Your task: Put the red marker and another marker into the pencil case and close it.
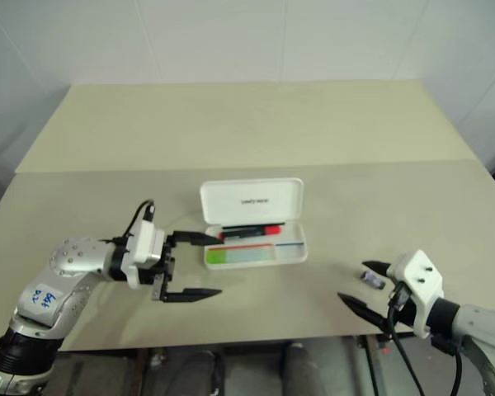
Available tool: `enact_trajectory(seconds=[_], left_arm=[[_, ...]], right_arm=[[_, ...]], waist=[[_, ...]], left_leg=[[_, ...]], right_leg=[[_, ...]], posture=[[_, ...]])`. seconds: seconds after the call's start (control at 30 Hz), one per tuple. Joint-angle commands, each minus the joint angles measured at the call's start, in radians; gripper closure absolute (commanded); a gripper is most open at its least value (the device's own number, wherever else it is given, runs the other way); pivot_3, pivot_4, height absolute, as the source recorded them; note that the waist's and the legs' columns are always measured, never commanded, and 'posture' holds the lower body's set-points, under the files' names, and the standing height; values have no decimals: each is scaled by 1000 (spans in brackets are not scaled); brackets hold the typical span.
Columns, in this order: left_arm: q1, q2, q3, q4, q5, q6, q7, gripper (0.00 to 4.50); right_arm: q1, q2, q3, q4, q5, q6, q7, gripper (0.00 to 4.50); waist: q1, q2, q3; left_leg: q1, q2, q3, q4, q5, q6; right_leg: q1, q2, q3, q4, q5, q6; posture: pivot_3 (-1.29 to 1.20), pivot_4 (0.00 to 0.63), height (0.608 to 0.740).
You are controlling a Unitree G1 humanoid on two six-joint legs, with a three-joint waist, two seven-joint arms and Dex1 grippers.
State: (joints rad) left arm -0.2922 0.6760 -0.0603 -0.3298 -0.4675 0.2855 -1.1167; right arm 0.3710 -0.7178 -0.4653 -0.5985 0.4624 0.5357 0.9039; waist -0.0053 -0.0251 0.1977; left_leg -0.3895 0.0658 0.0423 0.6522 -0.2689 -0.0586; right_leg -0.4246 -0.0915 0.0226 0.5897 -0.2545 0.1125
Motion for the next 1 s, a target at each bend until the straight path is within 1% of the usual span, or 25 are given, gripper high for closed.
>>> enact_trajectory(seconds=[0.03,0.2,0.4,0.47,0.6,1.0], left_arm=[[-28,-4,-3,17,-2,-22,-19,0],[-52,-6,-8,38,3,-30,-34,0],[-70,-2,-6,50,6,-34,-39,0],[-73,-2,-5,50,5,-33,-37,0],[-80,-1,-4,52,9,-36,-34,0],[-72,11,7,38,10,-28,-20,0]], right_arm=[[16,9,-16,41,-5,-82,17,25],[2,4,-4,201,-41,-183,34,25],[-80,-28,13,412,-69,-286,88,25],[-105,-34,27,453,-76,-304,95,25],[-147,-30,64,490,-79,-308,100,25],[-224,2,168,488,-77,-307,75,25]], waist=[[-4,-1,-1],[-11,-2,0],[-19,-2,0],[-22,-2,0],[-23,-2,0],[-23,-2,0]], left_leg=[[0,0,0,0,0,0],[1,0,-1,-2,0,0],[1,0,0,-2,0,0],[1,0,0,-2,0,0],[2,0,0,-3,0,0],[3,0,-1,-3,0,0]], right_leg=[[0,0,0,0,0,0],[0,1,1,-1,0,0],[0,2,3,-1,0,0],[0,3,5,-1,0,0],[0,6,9,-1,1,1],[-1,7,10,0,1,1]], posture=[[0,150,740],[0,150,740],[0,150,740],[0,150,740],[0,150,740],[0,150,740]])
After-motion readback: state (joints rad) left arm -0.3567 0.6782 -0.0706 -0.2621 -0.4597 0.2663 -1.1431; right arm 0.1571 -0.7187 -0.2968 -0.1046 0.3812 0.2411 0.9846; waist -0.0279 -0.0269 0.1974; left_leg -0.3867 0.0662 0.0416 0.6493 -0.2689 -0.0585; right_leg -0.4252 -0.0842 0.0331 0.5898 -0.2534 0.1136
